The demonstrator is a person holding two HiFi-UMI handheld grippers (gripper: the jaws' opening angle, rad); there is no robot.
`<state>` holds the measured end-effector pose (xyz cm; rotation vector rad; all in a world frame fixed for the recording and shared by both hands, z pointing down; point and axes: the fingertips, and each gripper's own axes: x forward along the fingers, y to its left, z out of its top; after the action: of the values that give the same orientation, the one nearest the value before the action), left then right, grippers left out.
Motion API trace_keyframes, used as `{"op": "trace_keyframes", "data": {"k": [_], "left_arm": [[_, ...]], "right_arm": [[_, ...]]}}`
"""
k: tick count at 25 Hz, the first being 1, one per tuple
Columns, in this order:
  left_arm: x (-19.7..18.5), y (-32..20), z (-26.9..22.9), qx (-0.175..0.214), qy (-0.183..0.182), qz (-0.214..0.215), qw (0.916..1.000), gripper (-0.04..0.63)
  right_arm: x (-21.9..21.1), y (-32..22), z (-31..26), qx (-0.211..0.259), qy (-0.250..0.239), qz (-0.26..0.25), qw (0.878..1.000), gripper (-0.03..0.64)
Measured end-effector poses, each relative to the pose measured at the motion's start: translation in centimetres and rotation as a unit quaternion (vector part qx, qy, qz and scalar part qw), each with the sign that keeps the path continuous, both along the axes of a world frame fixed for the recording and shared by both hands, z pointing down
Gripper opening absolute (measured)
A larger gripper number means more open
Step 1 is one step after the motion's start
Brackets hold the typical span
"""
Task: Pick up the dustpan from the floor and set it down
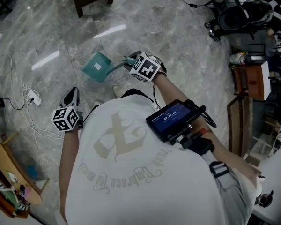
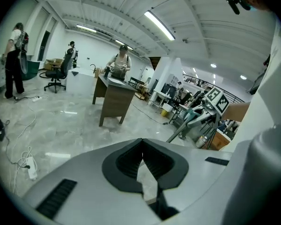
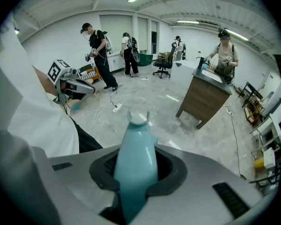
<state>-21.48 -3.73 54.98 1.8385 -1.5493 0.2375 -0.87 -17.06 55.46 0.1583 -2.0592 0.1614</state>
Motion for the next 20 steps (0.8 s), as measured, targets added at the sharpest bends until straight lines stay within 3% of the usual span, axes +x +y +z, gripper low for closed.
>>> {"op": "trace_keyframes", "data": {"k": [8,20], "left_arm": [[3.6,-0.2,-1.4,0.026,0.001,0.088,0.9958,0.012],[5.7,-0.1,-0.5,0.015,0.009,0.130,0.9913,0.012]], "right_arm": [[3.0,3.6,-2.7,0.018,-0.005,0.051,0.999,0.092],[5.4,5.2,-2.6,0.012,0.009,0.081,0.997,0.092]]}}
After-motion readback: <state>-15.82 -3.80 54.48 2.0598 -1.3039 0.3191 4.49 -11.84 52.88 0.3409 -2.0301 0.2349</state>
